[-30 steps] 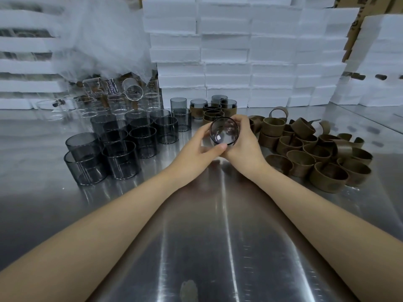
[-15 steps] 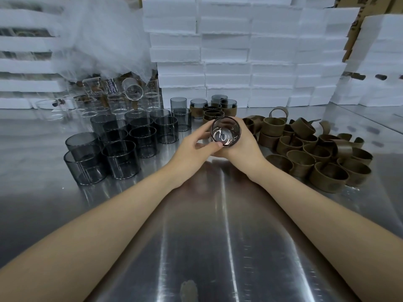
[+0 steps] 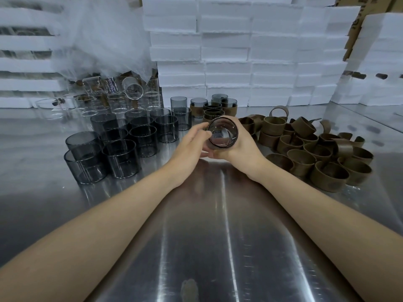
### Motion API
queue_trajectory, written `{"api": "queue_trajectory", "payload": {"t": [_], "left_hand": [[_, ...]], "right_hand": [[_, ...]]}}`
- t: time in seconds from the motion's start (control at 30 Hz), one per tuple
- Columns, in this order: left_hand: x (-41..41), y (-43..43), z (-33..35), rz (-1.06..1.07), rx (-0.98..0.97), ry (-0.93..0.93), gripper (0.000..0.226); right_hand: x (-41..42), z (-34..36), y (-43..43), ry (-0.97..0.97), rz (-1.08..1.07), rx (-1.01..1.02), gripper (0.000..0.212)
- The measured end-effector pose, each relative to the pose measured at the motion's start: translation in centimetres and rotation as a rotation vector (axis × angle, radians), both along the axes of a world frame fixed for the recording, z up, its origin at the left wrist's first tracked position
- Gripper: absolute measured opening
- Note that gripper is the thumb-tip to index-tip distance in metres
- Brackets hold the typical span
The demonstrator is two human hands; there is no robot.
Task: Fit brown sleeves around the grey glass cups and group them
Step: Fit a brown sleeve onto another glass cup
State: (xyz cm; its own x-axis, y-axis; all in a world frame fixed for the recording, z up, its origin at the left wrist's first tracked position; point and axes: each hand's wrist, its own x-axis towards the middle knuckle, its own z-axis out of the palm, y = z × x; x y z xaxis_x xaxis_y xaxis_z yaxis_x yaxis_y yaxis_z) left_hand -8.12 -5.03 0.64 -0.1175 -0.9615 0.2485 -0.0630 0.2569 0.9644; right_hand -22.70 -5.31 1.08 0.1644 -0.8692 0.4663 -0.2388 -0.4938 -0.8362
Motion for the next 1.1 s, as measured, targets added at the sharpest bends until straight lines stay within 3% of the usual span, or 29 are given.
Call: {"api": "queue_trajectory", "payload": {"t": [0.3,0.7,0.87,1.1], "left_hand": [[0.27,0.05,0.42,-0.002,0.104,0.049,0.030],[-0.02,0.36,0.80,0.036,0.153,0.048,0.031],[-0.11,0.34,0.49,0.091,0.087,-0.056,0.044],[-0.23,0.60,-0.05,0.092,-0.031,-0.164,0.052]], "right_hand": [[-0.04,-0.11,0.03,0.101,0.061,-0.080,0.074],[-0.12,0.38,0.72,0.328,0.039,-0.298,0.057],[0.35,0.62,0.90,0.393,0.001,-0.334,0.052],[0.45,0.55,0.82,0.425,-0.055,-0.265,0.065]]}}
